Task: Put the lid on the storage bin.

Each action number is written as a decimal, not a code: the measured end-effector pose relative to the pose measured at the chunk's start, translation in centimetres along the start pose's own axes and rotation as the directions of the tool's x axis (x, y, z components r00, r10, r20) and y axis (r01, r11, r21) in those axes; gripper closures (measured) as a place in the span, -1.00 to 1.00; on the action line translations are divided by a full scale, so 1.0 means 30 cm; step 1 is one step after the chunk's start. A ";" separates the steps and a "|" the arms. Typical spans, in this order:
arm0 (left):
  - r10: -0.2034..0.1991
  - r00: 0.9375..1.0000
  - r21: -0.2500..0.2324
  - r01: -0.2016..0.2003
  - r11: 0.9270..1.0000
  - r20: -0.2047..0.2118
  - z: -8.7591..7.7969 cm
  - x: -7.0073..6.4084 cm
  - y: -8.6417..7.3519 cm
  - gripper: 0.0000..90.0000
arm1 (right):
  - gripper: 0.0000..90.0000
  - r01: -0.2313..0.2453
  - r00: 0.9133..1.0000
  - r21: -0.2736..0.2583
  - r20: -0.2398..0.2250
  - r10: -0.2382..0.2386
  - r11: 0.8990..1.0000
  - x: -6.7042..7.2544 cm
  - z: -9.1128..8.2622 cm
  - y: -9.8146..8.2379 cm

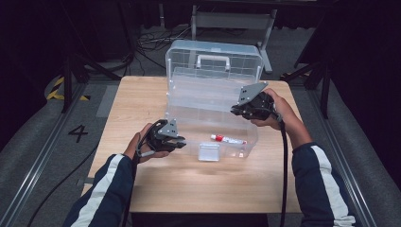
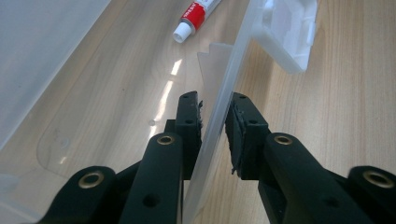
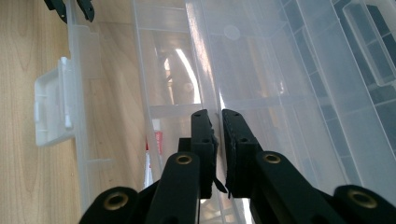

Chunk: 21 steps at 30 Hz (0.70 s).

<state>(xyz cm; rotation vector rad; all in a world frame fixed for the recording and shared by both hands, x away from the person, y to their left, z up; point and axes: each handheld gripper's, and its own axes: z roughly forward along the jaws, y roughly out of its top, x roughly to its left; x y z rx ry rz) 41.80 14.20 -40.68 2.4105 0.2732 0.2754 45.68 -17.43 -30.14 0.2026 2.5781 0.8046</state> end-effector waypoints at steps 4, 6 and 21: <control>-0.012 1.000 -0.004 0.012 1.000 0.006 0.003 0.001 -0.002 0.69 | 0.86 -0.001 1.000 -0.011 0.008 0.001 1.000 0.011 0.001 -0.004; -0.013 1.000 -0.004 0.013 1.000 0.001 0.004 0.001 -0.001 0.69 | 0.85 -0.014 1.000 -0.023 0.008 0.014 1.000 0.020 0.001 -0.013; 0.013 0.999 0.013 -0.013 1.000 -0.047 -0.001 -0.028 0.006 0.67 | 0.84 -0.015 1.000 -0.053 0.002 0.015 0.998 0.057 0.001 -0.039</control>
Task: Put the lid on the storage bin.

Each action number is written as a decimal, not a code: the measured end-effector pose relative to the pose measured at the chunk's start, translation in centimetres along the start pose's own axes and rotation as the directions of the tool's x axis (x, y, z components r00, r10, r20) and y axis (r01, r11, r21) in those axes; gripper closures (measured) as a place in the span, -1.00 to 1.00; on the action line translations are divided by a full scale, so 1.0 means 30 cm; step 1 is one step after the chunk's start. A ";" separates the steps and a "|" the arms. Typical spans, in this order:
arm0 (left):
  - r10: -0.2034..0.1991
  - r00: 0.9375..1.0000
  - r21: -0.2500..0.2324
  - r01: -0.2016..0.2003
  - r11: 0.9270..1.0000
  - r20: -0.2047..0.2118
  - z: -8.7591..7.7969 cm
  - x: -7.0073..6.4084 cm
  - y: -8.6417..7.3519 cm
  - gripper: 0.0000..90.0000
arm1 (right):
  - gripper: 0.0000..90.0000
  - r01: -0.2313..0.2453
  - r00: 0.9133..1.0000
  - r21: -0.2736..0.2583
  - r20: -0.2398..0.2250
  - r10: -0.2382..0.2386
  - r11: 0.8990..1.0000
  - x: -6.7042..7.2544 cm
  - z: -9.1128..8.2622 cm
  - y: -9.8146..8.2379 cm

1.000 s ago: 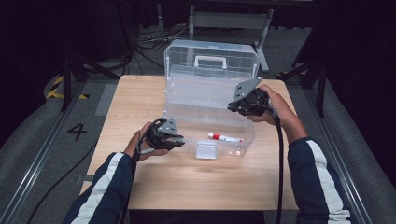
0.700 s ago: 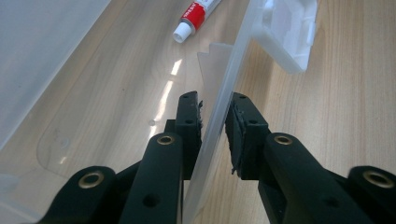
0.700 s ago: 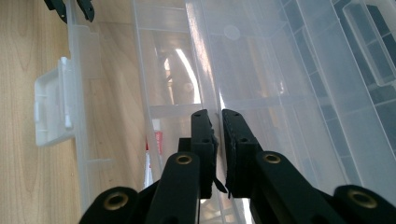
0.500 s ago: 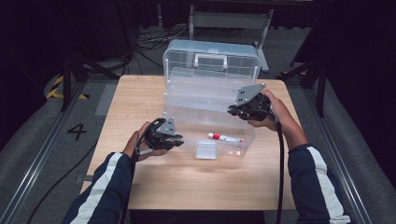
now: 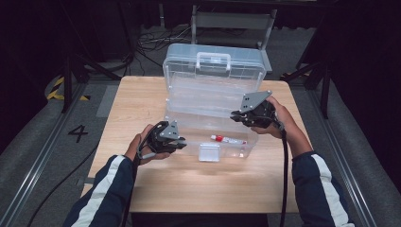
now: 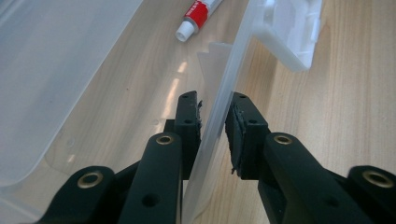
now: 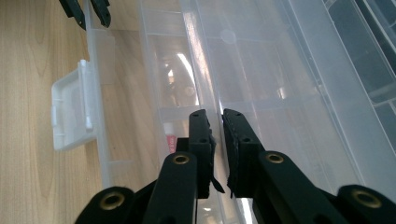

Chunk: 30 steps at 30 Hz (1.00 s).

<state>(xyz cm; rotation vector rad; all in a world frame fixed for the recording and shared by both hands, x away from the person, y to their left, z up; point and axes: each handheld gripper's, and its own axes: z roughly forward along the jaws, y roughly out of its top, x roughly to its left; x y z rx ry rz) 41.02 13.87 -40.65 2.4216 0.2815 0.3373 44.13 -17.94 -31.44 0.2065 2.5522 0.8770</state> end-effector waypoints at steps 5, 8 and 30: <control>-0.029 1.000 -0.039 0.029 0.999 -0.004 -0.034 0.004 -0.019 0.54 | 0.82 -0.003 1.000 0.001 0.009 0.003 1.000 0.002 -0.002 -0.002; -0.054 0.999 -0.072 0.054 0.996 0.005 -0.065 0.011 -0.035 0.53 | 0.82 -0.006 1.000 -0.004 0.005 0.006 1.000 0.001 -0.002 -0.004; -0.128 0.990 -0.088 0.122 0.989 -0.063 -0.190 0.026 -0.099 1.00 | 0.80 -0.016 0.999 -0.022 0.028 0.017 1.000 0.010 -0.002 -0.013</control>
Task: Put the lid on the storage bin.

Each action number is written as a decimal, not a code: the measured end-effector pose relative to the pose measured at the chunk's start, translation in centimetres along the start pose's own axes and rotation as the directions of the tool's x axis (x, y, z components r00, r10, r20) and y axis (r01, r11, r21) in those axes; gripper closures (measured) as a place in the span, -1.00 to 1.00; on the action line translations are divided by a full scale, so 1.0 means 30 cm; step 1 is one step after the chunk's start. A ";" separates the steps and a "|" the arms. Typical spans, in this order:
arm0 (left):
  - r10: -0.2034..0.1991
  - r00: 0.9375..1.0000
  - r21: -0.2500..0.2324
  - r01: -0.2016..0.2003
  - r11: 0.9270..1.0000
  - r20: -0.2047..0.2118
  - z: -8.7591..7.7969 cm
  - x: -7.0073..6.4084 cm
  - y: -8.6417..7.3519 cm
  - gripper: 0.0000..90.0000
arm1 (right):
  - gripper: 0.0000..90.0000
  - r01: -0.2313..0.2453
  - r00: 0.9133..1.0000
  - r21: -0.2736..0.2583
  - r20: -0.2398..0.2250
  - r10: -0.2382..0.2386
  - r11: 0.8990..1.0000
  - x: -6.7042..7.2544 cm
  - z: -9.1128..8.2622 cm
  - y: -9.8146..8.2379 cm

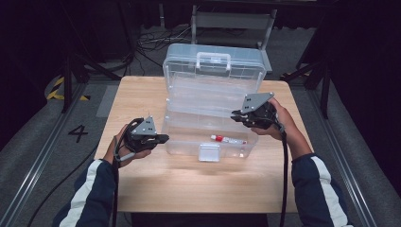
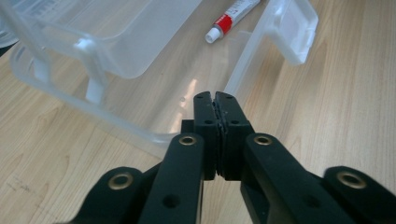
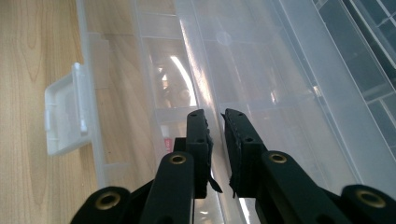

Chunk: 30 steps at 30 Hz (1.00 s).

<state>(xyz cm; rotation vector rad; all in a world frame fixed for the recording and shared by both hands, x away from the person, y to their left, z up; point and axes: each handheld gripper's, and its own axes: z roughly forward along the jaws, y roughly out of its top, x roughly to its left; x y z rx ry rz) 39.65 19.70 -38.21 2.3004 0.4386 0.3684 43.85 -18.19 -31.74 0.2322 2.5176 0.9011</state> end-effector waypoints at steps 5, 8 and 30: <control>-0.053 0.995 0.003 0.054 0.999 -0.083 -0.006 0.027 -0.023 1.00 | 0.79 0.003 1.000 -0.004 0.006 -0.003 1.000 0.003 0.001 -0.001; -0.106 0.988 -0.047 0.101 0.994 -0.113 -0.030 0.064 -0.034 1.00 | 0.79 -0.003 1.000 -0.010 0.013 0.003 1.000 0.007 0.000 -0.005; -0.190 0.967 -0.225 0.150 0.963 -0.168 -0.076 0.228 0.111 1.00 | 0.78 -0.009 1.000 -0.015 0.023 0.009 1.000 0.023 -0.001 -0.013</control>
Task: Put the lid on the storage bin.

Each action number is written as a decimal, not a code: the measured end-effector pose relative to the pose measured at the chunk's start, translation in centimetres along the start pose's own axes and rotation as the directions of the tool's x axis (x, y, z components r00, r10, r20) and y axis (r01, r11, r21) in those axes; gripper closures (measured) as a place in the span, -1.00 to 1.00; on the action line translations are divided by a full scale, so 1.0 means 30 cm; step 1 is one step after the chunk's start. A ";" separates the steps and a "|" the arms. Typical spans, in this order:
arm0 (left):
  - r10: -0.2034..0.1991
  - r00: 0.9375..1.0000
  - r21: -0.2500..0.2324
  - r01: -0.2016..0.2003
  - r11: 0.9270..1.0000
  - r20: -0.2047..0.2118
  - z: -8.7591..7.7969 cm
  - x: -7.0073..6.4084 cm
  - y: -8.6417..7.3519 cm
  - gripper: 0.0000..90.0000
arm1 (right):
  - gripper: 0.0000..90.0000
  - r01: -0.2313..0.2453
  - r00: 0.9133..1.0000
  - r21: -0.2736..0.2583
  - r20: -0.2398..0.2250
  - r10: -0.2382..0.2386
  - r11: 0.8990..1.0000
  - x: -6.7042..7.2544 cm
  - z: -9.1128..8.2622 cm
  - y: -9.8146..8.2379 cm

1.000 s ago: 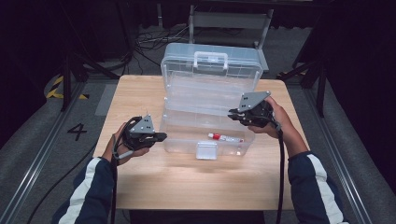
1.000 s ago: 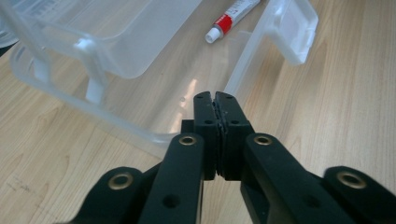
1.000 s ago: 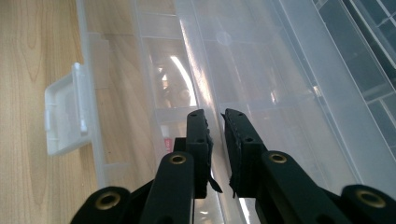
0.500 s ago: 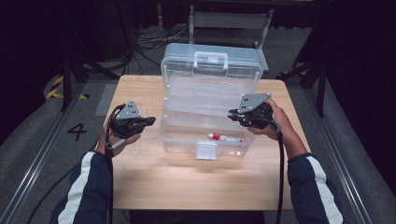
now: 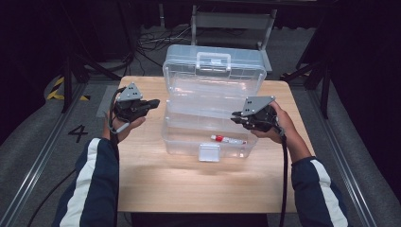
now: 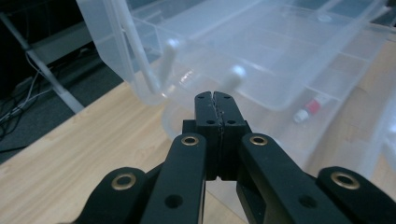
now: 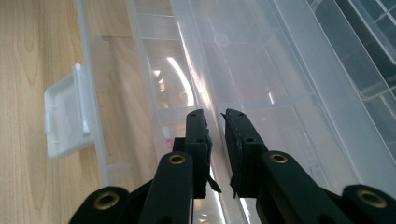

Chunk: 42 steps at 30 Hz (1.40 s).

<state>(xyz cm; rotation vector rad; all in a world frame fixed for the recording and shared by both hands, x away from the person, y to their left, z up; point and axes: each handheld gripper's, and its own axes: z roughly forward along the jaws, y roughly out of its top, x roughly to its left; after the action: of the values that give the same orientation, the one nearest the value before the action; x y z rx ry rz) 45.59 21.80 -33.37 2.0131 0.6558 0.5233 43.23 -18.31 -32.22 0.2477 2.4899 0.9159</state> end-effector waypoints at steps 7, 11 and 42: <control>-0.016 1.000 -0.024 0.016 1.000 -0.007 0.038 0.026 0.071 1.00 | 0.78 0.004 1.000 0.001 -0.006 -0.004 1.000 0.004 0.001 -0.002; -0.024 1.000 -0.040 0.024 0.999 -0.009 0.056 0.032 0.103 1.00 | 0.77 0.002 1.000 0.004 0.000 -0.002 1.000 0.007 -0.001 -0.003; -0.034 0.999 -0.075 0.034 0.997 0.001 0.029 0.039 0.142 1.00 | 0.74 0.000 1.000 0.018 -0.021 0.000 1.000 0.029 -0.010 -0.022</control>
<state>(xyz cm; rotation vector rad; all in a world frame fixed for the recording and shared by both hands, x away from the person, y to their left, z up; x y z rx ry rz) 48.02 20.15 -29.96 1.9282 0.6592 0.5206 42.32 -18.70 -32.77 0.2447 2.5185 0.9011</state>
